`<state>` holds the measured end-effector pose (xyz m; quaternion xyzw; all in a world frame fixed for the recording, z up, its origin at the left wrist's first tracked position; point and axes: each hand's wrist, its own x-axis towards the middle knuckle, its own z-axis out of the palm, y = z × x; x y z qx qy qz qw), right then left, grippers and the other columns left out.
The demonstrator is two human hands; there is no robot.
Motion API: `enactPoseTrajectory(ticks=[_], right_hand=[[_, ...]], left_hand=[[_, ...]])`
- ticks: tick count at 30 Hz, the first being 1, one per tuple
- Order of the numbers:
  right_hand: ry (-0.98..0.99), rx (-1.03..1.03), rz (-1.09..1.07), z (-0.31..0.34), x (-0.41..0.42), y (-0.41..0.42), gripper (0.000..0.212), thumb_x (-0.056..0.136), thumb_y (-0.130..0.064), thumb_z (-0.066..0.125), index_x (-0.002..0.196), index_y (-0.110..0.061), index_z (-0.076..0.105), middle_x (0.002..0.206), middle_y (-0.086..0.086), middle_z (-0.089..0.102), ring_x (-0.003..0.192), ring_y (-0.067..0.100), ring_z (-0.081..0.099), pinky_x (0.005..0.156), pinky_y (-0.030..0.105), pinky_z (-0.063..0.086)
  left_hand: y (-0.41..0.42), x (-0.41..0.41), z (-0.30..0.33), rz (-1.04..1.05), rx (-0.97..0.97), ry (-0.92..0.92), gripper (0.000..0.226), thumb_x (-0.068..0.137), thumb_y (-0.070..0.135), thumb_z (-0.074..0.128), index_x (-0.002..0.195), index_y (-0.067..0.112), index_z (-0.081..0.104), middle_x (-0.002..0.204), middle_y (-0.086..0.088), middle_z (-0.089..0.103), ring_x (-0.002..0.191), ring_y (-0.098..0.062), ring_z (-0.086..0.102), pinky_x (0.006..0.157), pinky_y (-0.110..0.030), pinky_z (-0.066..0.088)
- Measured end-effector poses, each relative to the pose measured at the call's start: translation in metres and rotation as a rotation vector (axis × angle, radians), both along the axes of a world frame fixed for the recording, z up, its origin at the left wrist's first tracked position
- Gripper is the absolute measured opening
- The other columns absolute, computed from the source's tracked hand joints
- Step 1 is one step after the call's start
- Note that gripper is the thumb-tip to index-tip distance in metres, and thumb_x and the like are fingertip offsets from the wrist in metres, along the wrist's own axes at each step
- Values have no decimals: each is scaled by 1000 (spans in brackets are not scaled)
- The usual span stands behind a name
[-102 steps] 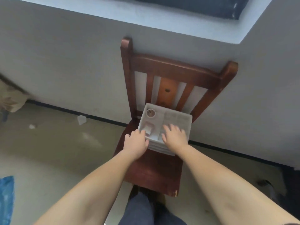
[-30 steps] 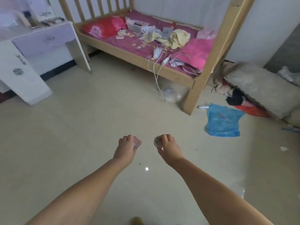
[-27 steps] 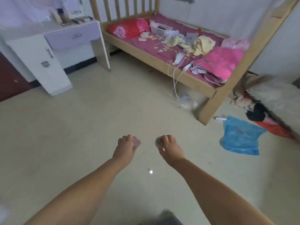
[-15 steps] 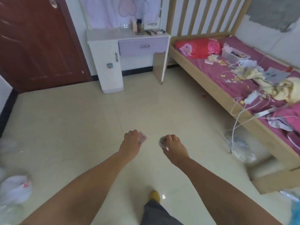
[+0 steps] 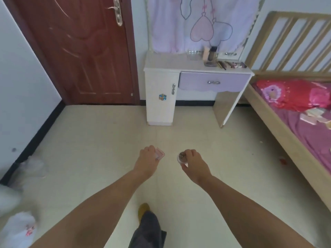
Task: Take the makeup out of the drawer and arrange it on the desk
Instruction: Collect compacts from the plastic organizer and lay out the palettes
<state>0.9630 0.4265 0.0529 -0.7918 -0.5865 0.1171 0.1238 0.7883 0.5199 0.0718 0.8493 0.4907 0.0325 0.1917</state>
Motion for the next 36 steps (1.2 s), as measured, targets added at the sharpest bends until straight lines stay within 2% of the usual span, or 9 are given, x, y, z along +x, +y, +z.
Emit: enactPoseTrajectory(ticks=[9,13,17,20,28,36], right_hand=[[58,51,-107,29,97,227,36,91,-26,54,123,-12,45,122,6,47,112,23,46,77,32,47],[66,40,-148,22,160,305,36,92,-27,53,124,-13,44,124,5,47,112,22,46,78,31,46],[48,45,-141,11,237,392,37,92,-27,53,124,-12,43,125,6,46,111,23,46,78,32,47],[74,34,-134,11,300,458,36,92,-27,54,123,-10,44,124,7,46,112,24,46,81,33,48],[91,-4,-101,21,433,608,35,90,-24,55,121,-10,45,122,9,47,112,25,46,83,34,46],[92,-23,-75,5,493,767,38,90,-26,55,122,-10,44,123,9,47,112,26,46,83,35,46]], left_hand=[[243,107,34,-49,-43,-73,31,94,19,50,118,-1,44,123,-17,49,114,-30,44,94,-33,36],[323,172,27,-98,-71,-68,28,95,18,49,114,0,44,118,-16,50,109,-28,47,89,-33,38],[409,253,18,-107,-54,-52,31,96,18,46,121,1,40,124,-16,46,114,-29,43,93,-33,35],[471,315,18,-40,-112,-99,34,95,20,47,124,4,42,125,-15,47,114,-30,45,91,-33,37],[618,432,19,33,-129,-135,30,92,25,55,110,2,46,113,-16,51,104,-29,46,82,-32,37],[770,511,1,79,-154,-130,39,88,25,61,116,2,44,119,-17,51,110,-33,47,90,-37,37]])
